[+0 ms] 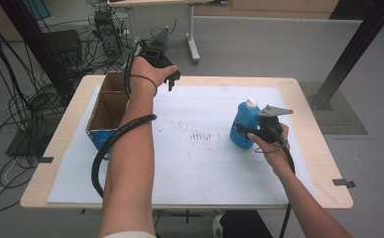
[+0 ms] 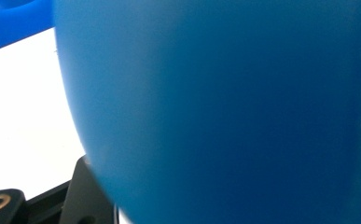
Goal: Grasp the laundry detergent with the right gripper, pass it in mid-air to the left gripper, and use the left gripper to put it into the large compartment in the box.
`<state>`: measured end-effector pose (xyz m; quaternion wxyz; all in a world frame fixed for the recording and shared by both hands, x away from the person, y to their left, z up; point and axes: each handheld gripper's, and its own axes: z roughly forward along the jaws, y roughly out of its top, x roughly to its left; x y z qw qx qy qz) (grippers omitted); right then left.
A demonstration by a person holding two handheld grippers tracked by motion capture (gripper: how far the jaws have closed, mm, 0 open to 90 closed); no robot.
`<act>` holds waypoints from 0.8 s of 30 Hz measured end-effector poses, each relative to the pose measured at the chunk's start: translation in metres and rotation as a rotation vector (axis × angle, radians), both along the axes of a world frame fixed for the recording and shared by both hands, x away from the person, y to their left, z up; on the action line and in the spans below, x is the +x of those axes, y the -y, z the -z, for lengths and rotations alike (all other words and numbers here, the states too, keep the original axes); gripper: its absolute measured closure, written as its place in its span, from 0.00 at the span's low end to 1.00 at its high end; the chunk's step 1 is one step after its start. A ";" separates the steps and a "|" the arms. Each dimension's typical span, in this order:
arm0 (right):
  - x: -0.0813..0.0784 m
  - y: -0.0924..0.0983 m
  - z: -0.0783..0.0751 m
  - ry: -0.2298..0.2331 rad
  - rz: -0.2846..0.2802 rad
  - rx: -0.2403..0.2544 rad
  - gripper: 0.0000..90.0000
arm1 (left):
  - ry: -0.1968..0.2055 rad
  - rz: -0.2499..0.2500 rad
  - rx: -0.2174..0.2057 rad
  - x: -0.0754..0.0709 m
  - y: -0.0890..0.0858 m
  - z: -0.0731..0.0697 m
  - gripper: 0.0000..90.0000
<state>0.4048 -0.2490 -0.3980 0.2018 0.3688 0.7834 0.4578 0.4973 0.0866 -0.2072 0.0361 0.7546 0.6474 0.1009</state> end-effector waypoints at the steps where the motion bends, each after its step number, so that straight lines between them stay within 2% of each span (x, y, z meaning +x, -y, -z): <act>1: 0.000 0.000 0.000 0.000 0.000 0.001 0.48 | 0.000 0.001 0.001 0.000 0.000 0.000 0.07; 24: 0.000 0.000 0.000 -0.002 0.003 0.003 0.48 | 0.003 -0.002 0.003 0.000 0.000 -0.002 0.07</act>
